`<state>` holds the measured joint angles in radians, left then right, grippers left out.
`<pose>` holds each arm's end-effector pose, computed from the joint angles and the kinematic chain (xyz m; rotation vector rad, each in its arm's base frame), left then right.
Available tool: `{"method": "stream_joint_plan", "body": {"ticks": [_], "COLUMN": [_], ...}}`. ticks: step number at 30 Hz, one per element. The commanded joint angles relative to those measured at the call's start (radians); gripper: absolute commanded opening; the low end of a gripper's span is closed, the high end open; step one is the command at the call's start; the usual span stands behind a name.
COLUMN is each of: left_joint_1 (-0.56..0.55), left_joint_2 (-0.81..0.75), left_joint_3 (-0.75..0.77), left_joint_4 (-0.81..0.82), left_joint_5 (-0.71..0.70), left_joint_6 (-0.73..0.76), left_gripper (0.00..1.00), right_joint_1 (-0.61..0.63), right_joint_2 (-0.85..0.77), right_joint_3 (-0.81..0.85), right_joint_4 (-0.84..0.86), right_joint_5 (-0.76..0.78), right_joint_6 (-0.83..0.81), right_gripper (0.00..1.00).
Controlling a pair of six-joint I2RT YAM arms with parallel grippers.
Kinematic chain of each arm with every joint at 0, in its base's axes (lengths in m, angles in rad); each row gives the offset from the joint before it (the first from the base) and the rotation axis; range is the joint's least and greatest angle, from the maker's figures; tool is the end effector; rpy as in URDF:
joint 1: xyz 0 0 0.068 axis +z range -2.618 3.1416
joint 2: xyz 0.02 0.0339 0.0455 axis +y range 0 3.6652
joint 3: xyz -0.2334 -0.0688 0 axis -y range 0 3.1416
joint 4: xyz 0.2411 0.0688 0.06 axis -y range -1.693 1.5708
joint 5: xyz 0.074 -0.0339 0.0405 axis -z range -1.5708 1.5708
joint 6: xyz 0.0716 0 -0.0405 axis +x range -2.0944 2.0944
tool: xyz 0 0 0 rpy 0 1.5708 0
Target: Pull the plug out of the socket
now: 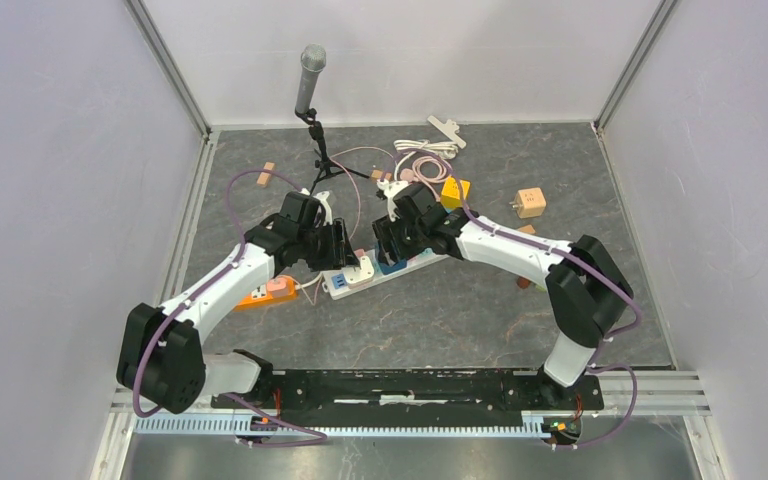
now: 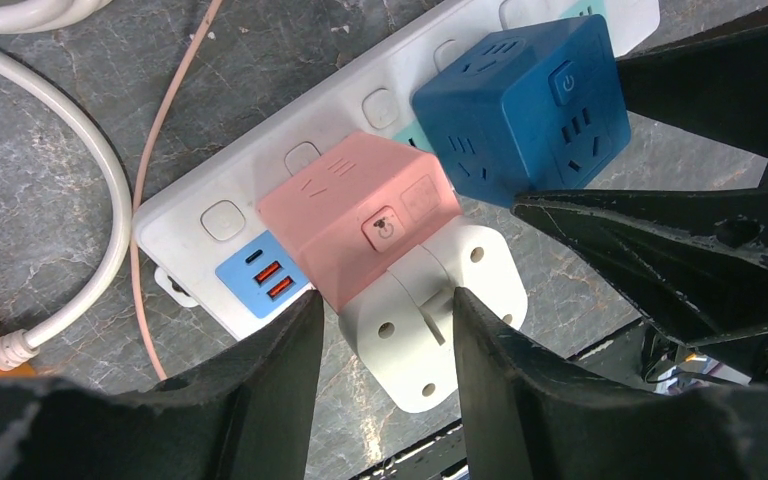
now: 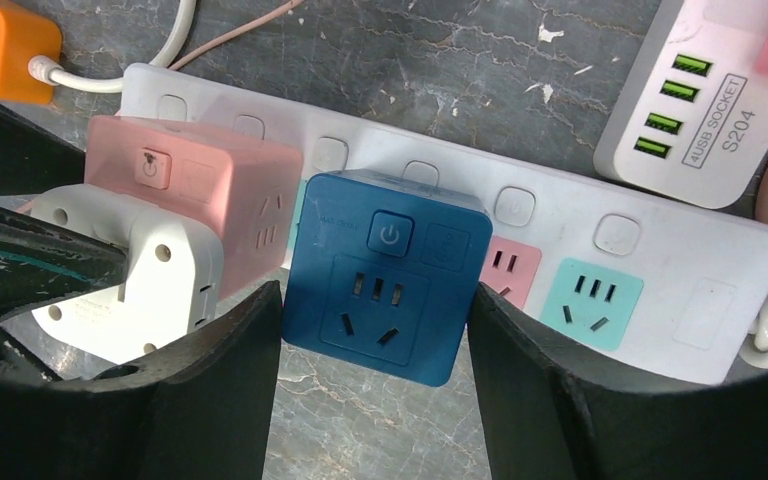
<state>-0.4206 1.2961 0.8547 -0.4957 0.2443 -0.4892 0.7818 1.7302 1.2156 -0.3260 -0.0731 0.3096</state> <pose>0.2533 -0.1323 0.1738 0.0154 2.6010 -0.6610 0.2755 0.2809 0.1692 -0.6172 2.4164 0.5727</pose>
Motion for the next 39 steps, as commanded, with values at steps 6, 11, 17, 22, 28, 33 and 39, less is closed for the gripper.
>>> {"method": "stream_joint_plan", "body": {"ticks": [6,11,17,22,28,33,39], "left_joint_1": [0.008,0.007,0.008,0.007,0.008,0.008,0.007], "left_joint_2": [0.069,0.068,0.065,0.066,0.063,0.064,0.066], "left_joint_3": [-0.055,-0.052,-0.051,-0.052,-0.054,-0.054,-0.052], "left_joint_4": [-0.168,-0.175,-0.175,-0.175,-0.173,-0.175,-0.175], "left_joint_5": [-0.126,-0.134,-0.144,-0.15,-0.167,-0.17,-0.186], "left_joint_6": [0.074,0.067,0.061,0.06,0.054,0.052,0.05], "left_gripper": [0.54,0.53,0.52,0.51,0.51,0.5,0.5], "right_joint_1": [0.05,-0.049,0.031,0.049,-0.021,-0.06,-0.127], "right_joint_2": [-0.017,-0.073,-0.043,-0.04,-0.115,-0.156,-0.218], "right_joint_3": [0.141,0.041,0.076,0.119,0.072,0.052,0.062], "right_joint_4": [-0.011,0.109,0.058,0.024,0.099,0.122,0.145], "right_joint_5": [0.193,-0.033,0.064,0.145,0.03,-0.012,-0.04], "right_joint_6": [-0.105,-0.016,-0.082,-0.107,-0.04,-0.005,0.01], "right_gripper": [0.0,0.0,0.0,0.0,0.0,0.0,0.0]}}
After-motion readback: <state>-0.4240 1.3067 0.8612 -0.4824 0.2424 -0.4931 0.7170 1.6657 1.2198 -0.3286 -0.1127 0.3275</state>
